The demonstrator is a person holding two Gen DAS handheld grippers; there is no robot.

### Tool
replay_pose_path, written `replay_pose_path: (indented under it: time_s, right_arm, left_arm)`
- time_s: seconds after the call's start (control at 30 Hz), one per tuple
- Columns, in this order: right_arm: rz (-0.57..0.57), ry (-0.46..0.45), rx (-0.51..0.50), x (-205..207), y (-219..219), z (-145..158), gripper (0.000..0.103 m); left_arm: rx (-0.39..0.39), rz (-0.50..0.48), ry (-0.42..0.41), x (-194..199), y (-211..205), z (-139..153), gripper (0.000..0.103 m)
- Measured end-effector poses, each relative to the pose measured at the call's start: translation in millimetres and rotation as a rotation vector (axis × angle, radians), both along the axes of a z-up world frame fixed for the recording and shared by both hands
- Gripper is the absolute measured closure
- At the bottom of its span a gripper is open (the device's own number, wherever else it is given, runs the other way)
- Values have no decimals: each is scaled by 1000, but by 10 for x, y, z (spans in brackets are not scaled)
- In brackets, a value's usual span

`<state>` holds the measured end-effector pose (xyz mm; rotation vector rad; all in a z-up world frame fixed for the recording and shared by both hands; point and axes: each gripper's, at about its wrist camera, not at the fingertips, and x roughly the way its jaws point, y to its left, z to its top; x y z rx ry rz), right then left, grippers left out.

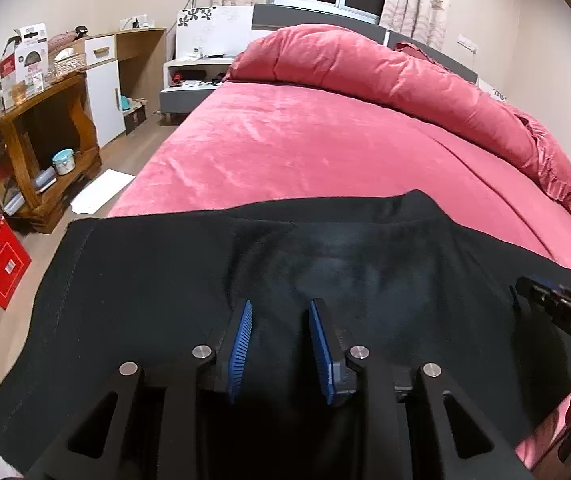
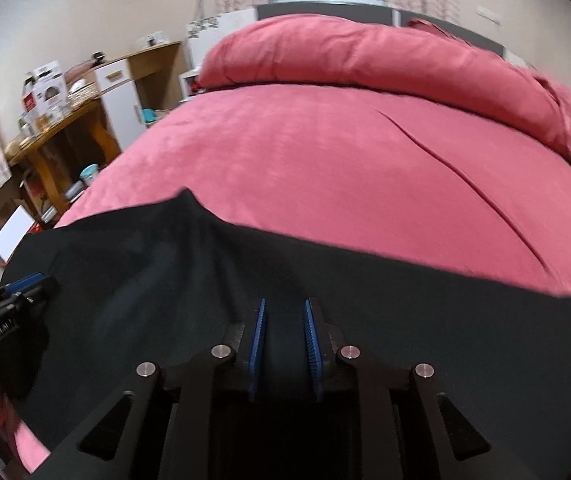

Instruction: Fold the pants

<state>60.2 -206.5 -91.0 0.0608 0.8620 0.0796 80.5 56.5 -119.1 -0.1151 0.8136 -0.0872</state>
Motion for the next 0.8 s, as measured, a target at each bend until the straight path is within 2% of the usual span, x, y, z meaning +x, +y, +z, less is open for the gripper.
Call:
replay_pose_path:
  time_s: [0.23,0.3,0.33,0.37,0.47,0.67,0.73,0.8]
  right_arm:
    - [-151,15,23,-365,-606,-18,82]
    - [-202,8,56,-508,-817,-3,76]
    - [-231,5,69,-568,-923,3,66]
    - [-277,-2,88,-653,-1077,7,60]
    - [-376,-3,141,-769,-1426,3,60]
    - [-515,-5,144,-885,-1954,30,60]
    - [-573,-55,223,-1030,-2227,88,60]
    - [-639,-100,252,-1193,-2456,171,58]
  left_arm:
    - [15,-82,19,-164,-186,-3,73]
    - [25,-98,23,-190,-229,-17,73]
    - [32,-102,24,-200,-253,-28,73]
    - [37,-105,27,-205,-265,-39,72]
    - [35,-109,38,-204,-269,-79,69]
    - [16,-107,40,-211,-235,-90,67]
    - [14,-105,36,-216,-220,-80,67]
    - [12,-101,25,-237,-208,-63,67]
